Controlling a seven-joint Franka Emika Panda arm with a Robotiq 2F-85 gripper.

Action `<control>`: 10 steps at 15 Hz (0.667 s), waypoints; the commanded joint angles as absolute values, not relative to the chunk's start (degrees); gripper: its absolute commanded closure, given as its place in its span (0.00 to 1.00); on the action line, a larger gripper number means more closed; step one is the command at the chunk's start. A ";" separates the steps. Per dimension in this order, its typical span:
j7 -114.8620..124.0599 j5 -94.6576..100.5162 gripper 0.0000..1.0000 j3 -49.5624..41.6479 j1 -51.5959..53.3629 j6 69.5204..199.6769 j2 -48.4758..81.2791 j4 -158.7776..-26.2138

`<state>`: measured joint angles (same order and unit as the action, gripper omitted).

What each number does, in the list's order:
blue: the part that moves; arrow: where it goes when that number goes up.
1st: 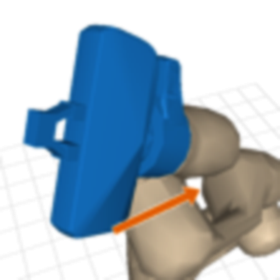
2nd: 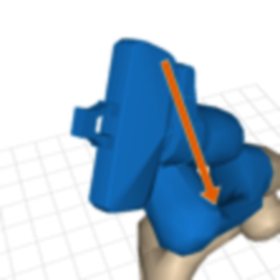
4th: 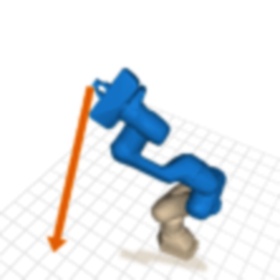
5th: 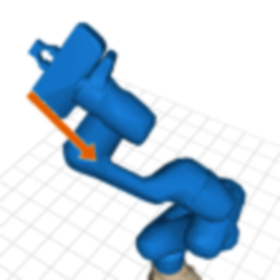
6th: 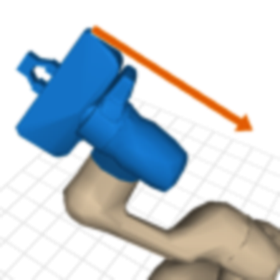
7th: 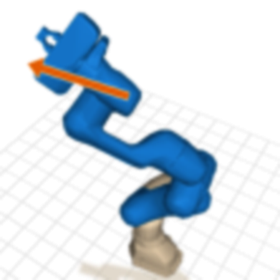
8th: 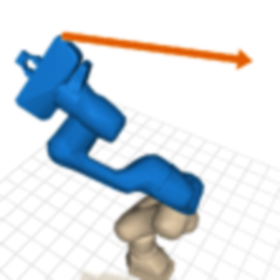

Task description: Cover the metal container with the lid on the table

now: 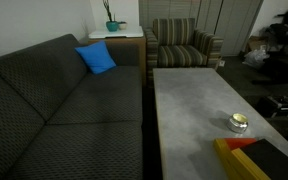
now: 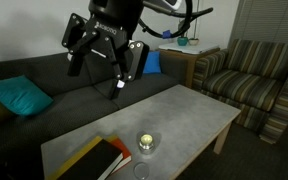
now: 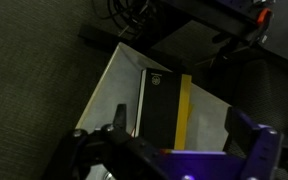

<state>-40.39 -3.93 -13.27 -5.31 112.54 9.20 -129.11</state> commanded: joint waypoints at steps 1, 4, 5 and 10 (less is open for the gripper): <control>-40.06 -3.55 0.00 -10.92 -7.62 112.47 9.04 -129.06; -35.17 -1.18 0.00 -9.86 -6.73 122.42 9.33 -131.97; -34.43 -1.16 0.00 -9.31 -6.81 126.54 10.69 -132.49; -37.17 -5.04 0.00 -5.72 -9.16 140.06 22.08 -131.82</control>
